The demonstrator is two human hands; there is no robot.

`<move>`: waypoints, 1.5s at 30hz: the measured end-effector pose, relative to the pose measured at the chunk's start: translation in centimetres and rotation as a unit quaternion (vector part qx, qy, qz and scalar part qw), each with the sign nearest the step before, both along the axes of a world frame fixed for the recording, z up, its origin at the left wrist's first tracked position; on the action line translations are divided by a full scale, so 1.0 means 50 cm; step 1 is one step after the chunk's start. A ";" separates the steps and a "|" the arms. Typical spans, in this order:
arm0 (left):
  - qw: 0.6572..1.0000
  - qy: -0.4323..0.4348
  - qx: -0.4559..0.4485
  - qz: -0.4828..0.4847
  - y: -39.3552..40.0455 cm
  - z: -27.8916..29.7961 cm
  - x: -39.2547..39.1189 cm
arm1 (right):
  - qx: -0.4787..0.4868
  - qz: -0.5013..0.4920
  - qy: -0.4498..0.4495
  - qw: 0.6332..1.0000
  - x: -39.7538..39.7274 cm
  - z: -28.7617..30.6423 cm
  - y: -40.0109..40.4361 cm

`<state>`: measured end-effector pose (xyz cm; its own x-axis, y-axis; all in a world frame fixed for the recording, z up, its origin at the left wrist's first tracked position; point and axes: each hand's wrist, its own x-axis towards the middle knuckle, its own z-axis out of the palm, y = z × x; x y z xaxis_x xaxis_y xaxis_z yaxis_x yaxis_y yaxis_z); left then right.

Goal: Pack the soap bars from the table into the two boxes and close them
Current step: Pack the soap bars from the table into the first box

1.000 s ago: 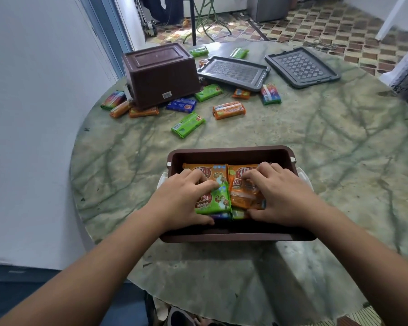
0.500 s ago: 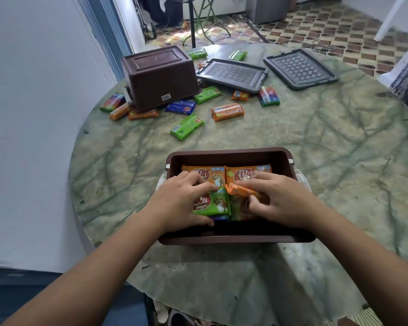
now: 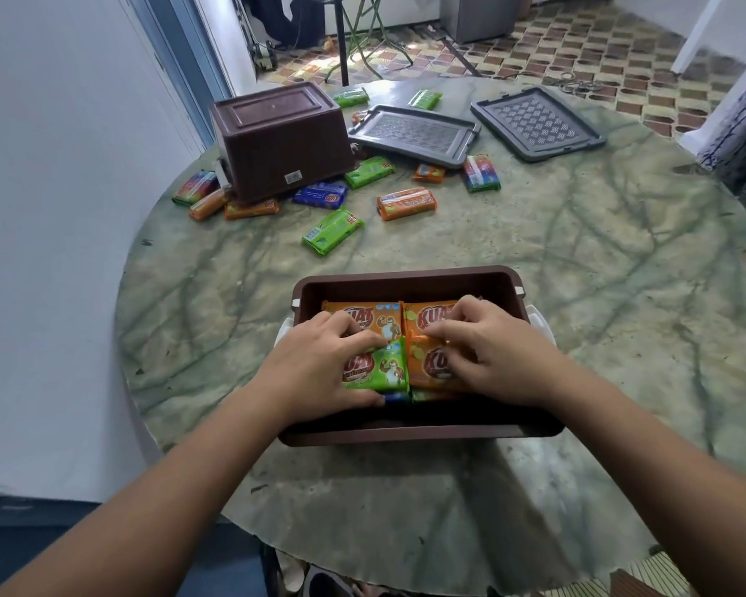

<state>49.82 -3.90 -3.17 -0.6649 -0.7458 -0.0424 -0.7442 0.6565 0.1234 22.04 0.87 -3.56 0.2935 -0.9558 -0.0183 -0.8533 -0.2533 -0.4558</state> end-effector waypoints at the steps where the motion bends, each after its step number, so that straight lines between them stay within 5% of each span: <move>1: 1.000 -0.002 0.001 -0.001 0.000 0.000 0.000 | 0.004 0.007 0.021 1.000 0.000 0.001 0.001; 17: 0.993 0.011 -0.082 -0.078 0.000 -0.016 0.002 | -0.027 0.065 0.137 0.988 0.006 0.001 0.006; 27: 0.995 0.032 -0.059 -0.073 -0.003 -0.020 0.001 | -0.036 0.053 0.104 0.993 0.006 0.002 0.009; 30: 0.989 0.139 -0.056 0.013 0.002 -0.009 0.001 | -0.102 -0.020 -0.004 0.995 0.005 0.012 0.011; 33: 0.954 0.189 -0.077 0.221 -0.004 -0.004 0.001 | -0.206 -0.199 -0.018 0.958 -0.014 0.016 0.006; 36: 0.902 0.170 0.055 0.393 -0.020 -0.013 0.000 | -0.041 -0.340 -0.038 0.939 -0.032 0.005 -0.001; 39: 0.869 0.226 0.158 0.411 -0.041 -0.020 0.003 | 0.115 -0.371 -0.108 0.915 -0.040 -0.004 -0.021; 45: 0.862 0.241 0.158 0.417 -0.050 -0.035 0.014 | 0.116 -0.360 -0.109 0.919 -0.045 -0.006 -0.051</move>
